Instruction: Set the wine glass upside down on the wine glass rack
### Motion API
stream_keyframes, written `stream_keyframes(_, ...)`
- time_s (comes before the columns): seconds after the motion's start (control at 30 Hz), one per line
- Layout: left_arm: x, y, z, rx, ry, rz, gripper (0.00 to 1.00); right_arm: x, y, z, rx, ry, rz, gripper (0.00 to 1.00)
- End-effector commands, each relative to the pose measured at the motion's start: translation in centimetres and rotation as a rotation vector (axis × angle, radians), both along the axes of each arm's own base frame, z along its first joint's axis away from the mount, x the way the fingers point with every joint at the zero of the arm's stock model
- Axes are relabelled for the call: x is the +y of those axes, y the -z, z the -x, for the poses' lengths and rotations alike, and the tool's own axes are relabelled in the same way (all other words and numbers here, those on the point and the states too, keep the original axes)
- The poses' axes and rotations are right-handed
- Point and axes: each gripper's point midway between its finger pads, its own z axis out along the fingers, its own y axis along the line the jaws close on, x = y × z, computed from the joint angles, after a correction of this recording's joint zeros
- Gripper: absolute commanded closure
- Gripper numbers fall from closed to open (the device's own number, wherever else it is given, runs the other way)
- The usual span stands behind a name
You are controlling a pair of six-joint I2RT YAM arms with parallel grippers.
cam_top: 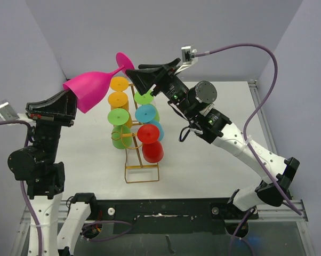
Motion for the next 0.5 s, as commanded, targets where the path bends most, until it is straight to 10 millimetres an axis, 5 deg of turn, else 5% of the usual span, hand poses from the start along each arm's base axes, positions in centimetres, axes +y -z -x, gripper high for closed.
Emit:
stream_keyframes(0.0, 0.0, -3.3, 2.6, -0.213, -0.035, -0.050, 1.00, -0.5, -2.1, 0.5, 0.115, -0.054, -0.184, 0.29)
stream_keyframes(0.33, 0.3, -4.2, 2.5, -0.357, -0.146, -0.159, 1.00, -0.3, -4.9, 2.9, 0.249, -0.245, -0.434, 0.29)
stream_keyframes(0.47, 0.1, -4.2, 1.9, -0.383, -0.166, -0.201, 1.00, 0.2, -5.6, 3.7, 0.304, -0.320, -0.488, 0.41)
